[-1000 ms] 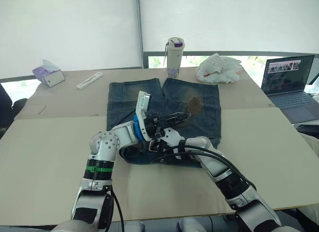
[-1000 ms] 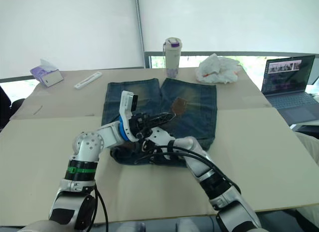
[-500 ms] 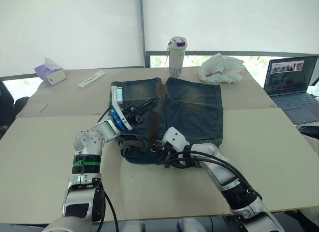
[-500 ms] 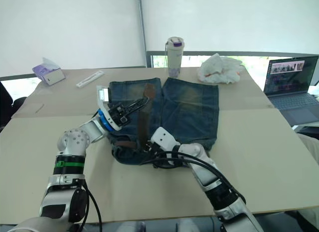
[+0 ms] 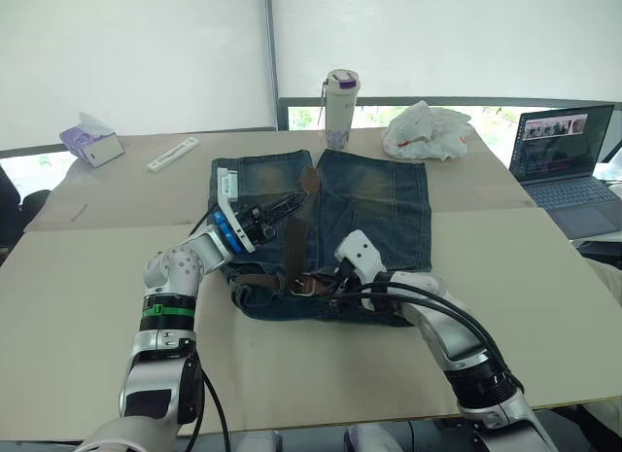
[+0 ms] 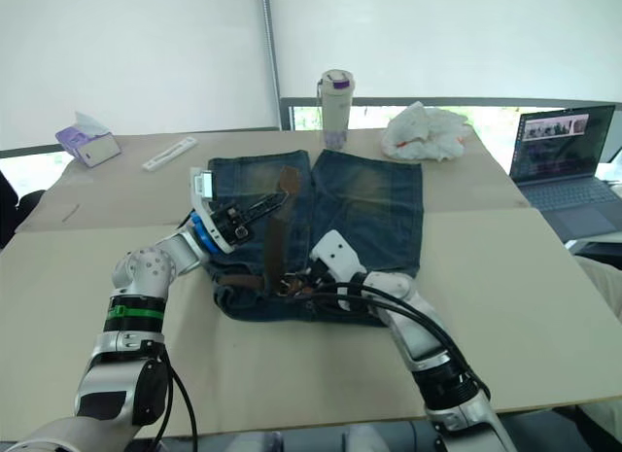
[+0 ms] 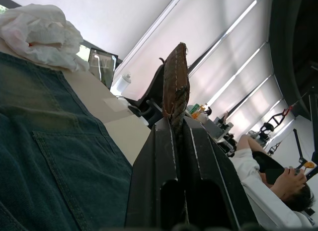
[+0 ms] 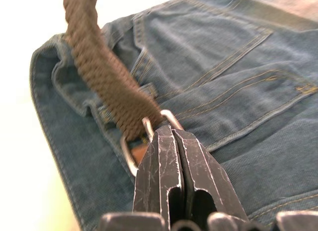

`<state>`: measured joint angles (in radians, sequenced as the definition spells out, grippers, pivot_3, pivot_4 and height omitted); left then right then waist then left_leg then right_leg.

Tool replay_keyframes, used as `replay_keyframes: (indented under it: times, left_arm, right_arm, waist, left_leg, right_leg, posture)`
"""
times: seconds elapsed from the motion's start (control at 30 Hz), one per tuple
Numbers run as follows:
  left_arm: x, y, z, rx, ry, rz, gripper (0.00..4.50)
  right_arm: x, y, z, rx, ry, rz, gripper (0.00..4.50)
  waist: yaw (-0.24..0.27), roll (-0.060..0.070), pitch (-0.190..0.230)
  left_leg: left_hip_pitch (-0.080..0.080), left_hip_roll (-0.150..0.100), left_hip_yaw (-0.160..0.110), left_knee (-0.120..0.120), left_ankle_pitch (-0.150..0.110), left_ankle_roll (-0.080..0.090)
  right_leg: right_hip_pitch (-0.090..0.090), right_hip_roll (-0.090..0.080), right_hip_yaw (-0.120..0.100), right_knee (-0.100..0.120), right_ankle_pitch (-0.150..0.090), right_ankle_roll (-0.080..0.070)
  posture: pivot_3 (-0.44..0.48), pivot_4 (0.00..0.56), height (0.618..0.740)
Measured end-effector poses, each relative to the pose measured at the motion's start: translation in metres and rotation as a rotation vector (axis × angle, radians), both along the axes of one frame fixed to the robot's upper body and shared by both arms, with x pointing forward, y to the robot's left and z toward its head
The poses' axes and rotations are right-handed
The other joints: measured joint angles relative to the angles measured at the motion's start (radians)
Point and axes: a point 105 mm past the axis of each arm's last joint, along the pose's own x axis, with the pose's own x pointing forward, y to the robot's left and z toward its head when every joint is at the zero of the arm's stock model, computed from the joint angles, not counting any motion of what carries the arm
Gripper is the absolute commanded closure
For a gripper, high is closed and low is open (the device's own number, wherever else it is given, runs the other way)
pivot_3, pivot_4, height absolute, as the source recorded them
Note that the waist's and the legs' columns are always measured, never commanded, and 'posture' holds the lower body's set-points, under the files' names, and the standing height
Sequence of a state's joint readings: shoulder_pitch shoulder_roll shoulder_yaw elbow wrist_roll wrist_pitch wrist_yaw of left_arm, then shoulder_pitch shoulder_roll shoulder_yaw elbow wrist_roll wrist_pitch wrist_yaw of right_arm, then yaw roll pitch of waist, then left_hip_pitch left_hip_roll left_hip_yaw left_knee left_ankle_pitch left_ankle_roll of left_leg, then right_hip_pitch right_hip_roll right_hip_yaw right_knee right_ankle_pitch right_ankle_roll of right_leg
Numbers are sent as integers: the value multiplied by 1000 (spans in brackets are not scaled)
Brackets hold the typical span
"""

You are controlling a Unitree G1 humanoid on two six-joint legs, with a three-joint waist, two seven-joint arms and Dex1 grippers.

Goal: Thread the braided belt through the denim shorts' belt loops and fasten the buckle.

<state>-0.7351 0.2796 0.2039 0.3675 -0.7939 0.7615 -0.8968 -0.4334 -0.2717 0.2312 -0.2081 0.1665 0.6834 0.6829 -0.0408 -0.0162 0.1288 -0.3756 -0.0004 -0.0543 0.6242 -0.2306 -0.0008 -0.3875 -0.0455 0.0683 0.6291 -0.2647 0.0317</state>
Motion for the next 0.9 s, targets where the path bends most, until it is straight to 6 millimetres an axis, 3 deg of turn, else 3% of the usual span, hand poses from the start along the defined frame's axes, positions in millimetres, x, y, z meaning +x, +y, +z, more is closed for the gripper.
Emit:
replay_keyframes:
  times: [0.07,0.2,0.3,0.5,0.67,0.9]
  left_arm:
    - [-2,-10,-2,-3,1,-25,4500]
    - [-8,-25,0,9,-27,-67,4500]
    - [-3,-32,0,36,-71,-10,4500]
    - [7,-38,0,40,-104,101,4500]
    - [9,-44,2,40,-96,143,4500]
    - [5,-52,11,34,-118,152,4500]
  right_arm:
    - [3,-5,13,77,-13,-28,4171]
    - [1,-20,48,232,-52,-79,2920]
    - [-5,-34,60,275,-68,-149,1909]
    - [-8,-59,67,274,-84,-283,1909]
    - [-14,-49,80,268,-117,-271,1909]
    - [-16,-19,67,151,-107,-232,1909]
  waist:
    - [5,0,0]
    - [10,0,0]
    - [14,0,0]
    - [15,0,1]
    - [14,0,1]
    - [13,0,1]
  left_leg:
    - [-1,0,0,1,0,0]
    - [-3,0,-1,1,0,0]
    - [-2,0,-1,1,0,0]
    - [-3,0,0,1,0,0]
    - [-3,0,0,1,0,0]
    - [-3,0,1,1,0,0]
  right_leg:
    - [0,0,0,0,0,0]
    - [-1,-1,0,0,0,0]
    - [-1,-1,0,0,0,0]
    - [-1,0,0,0,0,0]
    - [-1,0,0,0,0,0]
    - [-1,0,0,0,0,0]
  posture:
    - [0,150,740]
    - [0,150,740]
    - [0,150,740]
    - [0,150,740]
    - [0,150,740]
    - [0,150,740]
